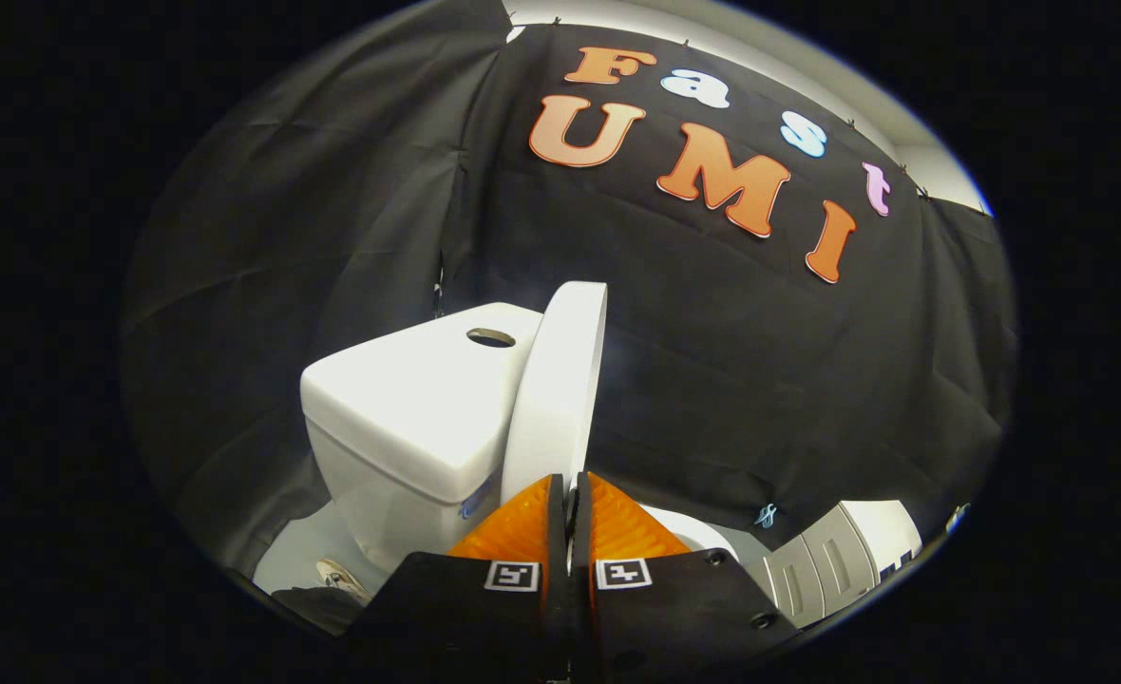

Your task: Open the toilet lid.

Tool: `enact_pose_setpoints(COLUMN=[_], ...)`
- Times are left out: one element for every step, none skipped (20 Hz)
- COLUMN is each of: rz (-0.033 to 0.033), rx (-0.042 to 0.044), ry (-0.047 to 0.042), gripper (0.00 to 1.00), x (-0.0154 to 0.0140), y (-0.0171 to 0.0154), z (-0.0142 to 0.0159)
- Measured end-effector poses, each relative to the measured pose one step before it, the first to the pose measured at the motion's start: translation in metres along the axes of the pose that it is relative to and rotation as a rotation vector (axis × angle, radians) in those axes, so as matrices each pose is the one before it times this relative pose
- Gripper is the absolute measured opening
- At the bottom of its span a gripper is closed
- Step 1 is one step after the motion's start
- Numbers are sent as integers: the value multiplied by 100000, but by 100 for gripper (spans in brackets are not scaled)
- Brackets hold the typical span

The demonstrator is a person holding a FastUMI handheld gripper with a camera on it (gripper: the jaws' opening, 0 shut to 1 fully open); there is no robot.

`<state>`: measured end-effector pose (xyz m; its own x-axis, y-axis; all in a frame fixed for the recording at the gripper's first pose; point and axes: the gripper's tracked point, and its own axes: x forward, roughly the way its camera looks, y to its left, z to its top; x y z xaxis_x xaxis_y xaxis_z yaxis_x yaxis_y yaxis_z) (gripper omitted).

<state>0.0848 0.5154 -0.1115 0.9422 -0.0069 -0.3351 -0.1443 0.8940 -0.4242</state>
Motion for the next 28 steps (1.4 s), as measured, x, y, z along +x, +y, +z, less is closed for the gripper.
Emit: enact_pose_setpoints(rz=[-490, -712, -725, 1319, 2279, 1671, 2698, 4108, 3965, 2142, 551, 248, -358, 449, 522, -83, -990, -488, -536, -1430, -2013, -2075, -2048, -1655, -853, 124, -430, -732], rx=[-1539, -1875, -225, 1148, 1761, 1912, 2909, 3141, 1843, -326, -926, -943, -436, 199, 740, 843, 937, 989, 1534, 1625, 1216, 945, 1362, 2025, 2616, 2368, 1745, 1370], ry=[120, 474, 688, 514, 495, 246, -368, -632, -624, -641, -1174, -1920, -2606, -2794, -2618, -1802, -1407, -1063, -844, -928, -1642, -2300, -2330, -1832, -1878, -1668, -1637, -1802], gripper=[8, 9, 9, 9, 13, 16, 19, 23, 39, 49, 65, 67, 67, 67, 70, 73, 75, 76, 77, 78, 78, 79, 80, 81, 81, 81, 82, 82], x=[138, 134, -12, 38, 18, -108, -164, -219, -418, -338, -690, -573, -564, -574, -446, -381, -407, -330, -39, -167, -145, -218, -58, -137, -35, -144, -210, -314], y=[142, -67, -305, 134, 40, -247, -42, 367, 427, 16, -424, -532, -591, -527, -739, -891, -1289, -1214, -1379, -1795, -1899, -1866, -2106, -2019, -1787, -1610, -1720, -1926], z=[202, -65, -152, -80, -28, 16, 85, 422, 454, 485, 512, 604, 654, 661, 707, 597, 612, 511, 411, 615, 713, 904, 797, 696, 724, 534, 533, 559])
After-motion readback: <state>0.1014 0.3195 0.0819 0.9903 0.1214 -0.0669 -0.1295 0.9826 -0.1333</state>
